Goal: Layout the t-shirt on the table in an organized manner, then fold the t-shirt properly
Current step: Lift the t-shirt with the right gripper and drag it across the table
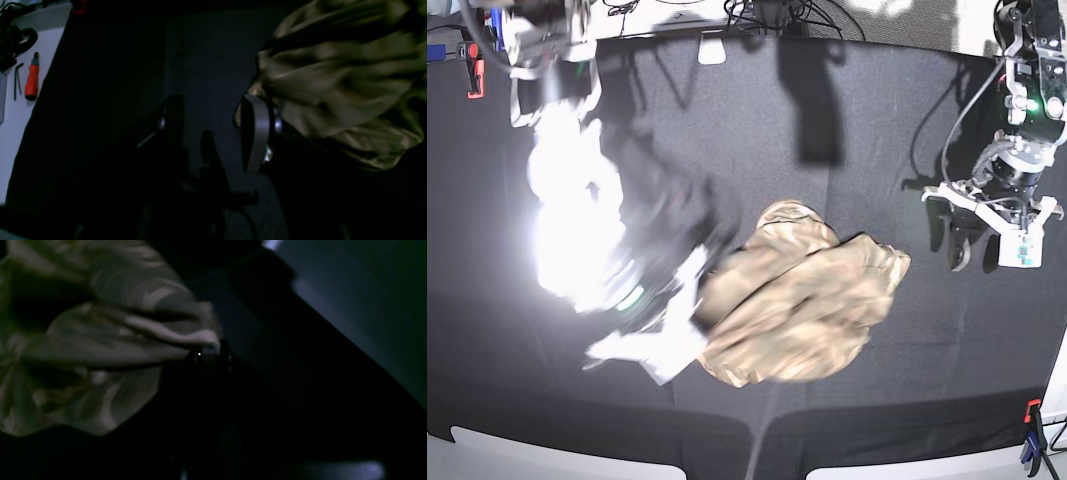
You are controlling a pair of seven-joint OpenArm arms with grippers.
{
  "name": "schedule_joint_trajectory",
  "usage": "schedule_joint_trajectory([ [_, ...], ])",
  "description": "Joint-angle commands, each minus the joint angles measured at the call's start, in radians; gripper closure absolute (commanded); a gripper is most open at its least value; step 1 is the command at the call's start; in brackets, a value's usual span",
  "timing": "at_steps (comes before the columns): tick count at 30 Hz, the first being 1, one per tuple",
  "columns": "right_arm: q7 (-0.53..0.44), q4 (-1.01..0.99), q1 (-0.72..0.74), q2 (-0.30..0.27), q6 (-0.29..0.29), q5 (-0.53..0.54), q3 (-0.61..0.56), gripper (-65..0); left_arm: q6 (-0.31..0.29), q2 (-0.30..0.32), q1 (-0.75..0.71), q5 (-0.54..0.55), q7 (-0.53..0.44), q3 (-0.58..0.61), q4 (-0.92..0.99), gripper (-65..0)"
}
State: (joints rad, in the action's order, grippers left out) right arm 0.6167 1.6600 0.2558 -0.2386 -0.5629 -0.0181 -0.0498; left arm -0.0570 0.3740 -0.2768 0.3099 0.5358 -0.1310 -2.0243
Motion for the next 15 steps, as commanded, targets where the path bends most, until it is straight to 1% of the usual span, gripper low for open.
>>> schedule_joint_trajectory([
  [1,-0.018,0.02,0.03,-0.022,0.017,0.026,0.054,0.0,0.0,0.008,0.008,-0.002,-0.027,-0.005,-0.018,-25.8],
  [5,0.036,0.02,0.029,-0.077,0.016,0.16,0.278,0.0,0.0,0.008,0.008,-0.002,-0.027,-0.005,-0.018,-25.8],
  [10,0.131,0.02,0.029,-0.159,0.016,0.282,0.534,0.0,0.0,0.008,0.008,-0.002,-0.027,-0.005,-0.018,-25.8],
  [12,0.184,0.02,0.029,-0.185,0.014,0.349,0.599,0.0,0.0,0.008,0.008,-0.002,-0.027,-0.005,-0.018,-25.8],
  [15,0.219,0.02,0.029,-0.208,0.009,0.429,0.64,0.0,0.0,0.008,0.008,-0.002,-0.027,-0.005,-0.018,-25.8],
])
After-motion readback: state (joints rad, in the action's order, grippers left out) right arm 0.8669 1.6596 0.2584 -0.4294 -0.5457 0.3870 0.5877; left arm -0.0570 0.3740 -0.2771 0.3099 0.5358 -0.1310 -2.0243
